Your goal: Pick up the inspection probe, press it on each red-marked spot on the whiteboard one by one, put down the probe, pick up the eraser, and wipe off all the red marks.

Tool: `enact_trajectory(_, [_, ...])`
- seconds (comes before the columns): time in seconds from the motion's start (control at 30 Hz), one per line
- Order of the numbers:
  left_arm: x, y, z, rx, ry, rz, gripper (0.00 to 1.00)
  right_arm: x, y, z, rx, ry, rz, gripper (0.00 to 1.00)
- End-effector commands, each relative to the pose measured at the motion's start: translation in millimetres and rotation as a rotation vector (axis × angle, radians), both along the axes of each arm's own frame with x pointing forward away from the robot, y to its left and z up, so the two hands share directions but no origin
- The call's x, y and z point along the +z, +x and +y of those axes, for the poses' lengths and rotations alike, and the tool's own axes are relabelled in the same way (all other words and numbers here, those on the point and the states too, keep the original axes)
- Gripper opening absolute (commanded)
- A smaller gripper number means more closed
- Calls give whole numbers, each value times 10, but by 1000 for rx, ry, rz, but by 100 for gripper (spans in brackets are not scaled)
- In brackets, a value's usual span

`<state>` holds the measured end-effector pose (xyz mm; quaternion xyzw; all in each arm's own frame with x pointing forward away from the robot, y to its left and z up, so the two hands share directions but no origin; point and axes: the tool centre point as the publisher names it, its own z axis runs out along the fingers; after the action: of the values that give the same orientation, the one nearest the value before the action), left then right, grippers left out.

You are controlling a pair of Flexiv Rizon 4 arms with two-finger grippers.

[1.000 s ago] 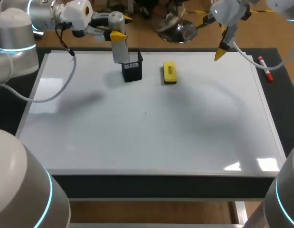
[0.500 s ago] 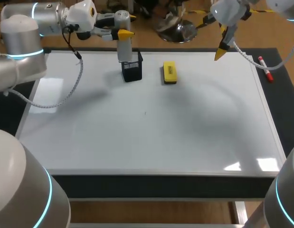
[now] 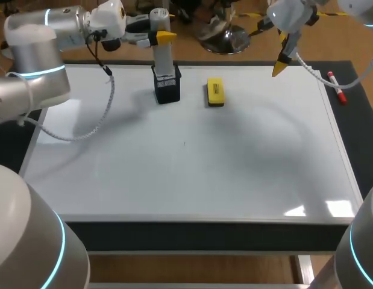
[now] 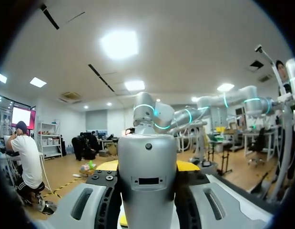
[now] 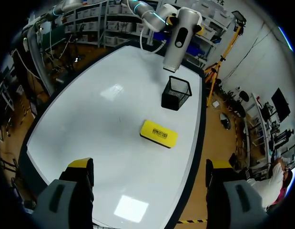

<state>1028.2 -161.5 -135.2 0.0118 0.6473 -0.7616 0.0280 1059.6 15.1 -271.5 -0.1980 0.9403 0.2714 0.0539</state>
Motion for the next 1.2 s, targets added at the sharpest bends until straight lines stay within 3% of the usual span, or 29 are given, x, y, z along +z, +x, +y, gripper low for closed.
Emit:
enact_trajectory(0.03, [-78, 61, -38, 1, -28, 4, 0, 9, 12, -5, 3, -5, 3, 100])
enact_trajectory(0.4, [-165, 151, -11, 37, -52, -2, 0, 9, 12, -5, 3, -5, 3, 100])
enact_trajectory(1.2, [-311, 360, -25, 80, -27, -5, 0, 9, 12, -5, 3, -5, 3, 100])
